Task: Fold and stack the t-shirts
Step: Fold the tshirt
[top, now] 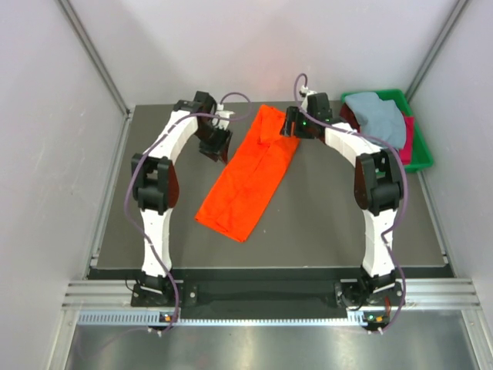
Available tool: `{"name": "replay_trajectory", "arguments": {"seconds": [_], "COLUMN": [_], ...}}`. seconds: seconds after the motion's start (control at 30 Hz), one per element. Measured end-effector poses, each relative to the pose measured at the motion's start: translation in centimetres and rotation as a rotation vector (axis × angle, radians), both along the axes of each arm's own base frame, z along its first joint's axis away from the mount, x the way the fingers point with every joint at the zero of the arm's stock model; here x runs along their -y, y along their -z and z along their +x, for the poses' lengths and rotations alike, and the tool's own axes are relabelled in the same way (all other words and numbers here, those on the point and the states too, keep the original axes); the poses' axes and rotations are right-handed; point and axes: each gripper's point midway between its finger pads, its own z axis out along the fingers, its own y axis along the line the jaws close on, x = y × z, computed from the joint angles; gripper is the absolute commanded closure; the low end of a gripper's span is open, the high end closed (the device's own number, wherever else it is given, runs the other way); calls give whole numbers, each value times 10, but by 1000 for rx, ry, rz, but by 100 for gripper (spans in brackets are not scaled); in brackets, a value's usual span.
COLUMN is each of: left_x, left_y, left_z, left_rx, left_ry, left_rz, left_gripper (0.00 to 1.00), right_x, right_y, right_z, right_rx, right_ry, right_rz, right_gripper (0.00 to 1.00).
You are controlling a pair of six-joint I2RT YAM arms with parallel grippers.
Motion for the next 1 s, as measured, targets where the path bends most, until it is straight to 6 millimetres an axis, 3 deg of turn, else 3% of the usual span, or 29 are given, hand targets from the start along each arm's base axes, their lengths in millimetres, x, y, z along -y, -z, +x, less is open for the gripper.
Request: {"name": "replay_trajectory", "arguments": {"seconds": [0.1, 0.23, 0.37, 0.5, 0.8, 0.93, 1.0], "left_x": [12, 30, 39, 36, 33, 30, 31], "left_y": [-32, -41, -18, 2, 35, 61, 61], "left_z": [-19, -47, -71, -82, -87, -90, -92], "left_rx": [28, -4, -103, -181, -269, -326, -354], "left_ry": [31, 81, 108, 101, 89, 80, 71], "left_rz": [-64, -119, -130, -127, -104, -77, -83], "left_gripper": [50, 51, 52, 53, 54, 54, 54], "right_x": [-6, -11, -10, -5, 16, 18, 16], "right_y": [-6, 1, 21, 31, 46, 58, 58], "right_z": [7, 14, 13, 13, 19, 18, 21], "right_rx": [5, -8, -60, -93, -140, -163, -157], "right_ry": [8, 18, 36, 57, 112, 106, 94], "right_rz": [37, 66, 78, 99, 130, 133, 140], "right_gripper": [33, 33, 33, 33, 33, 33, 33]}}
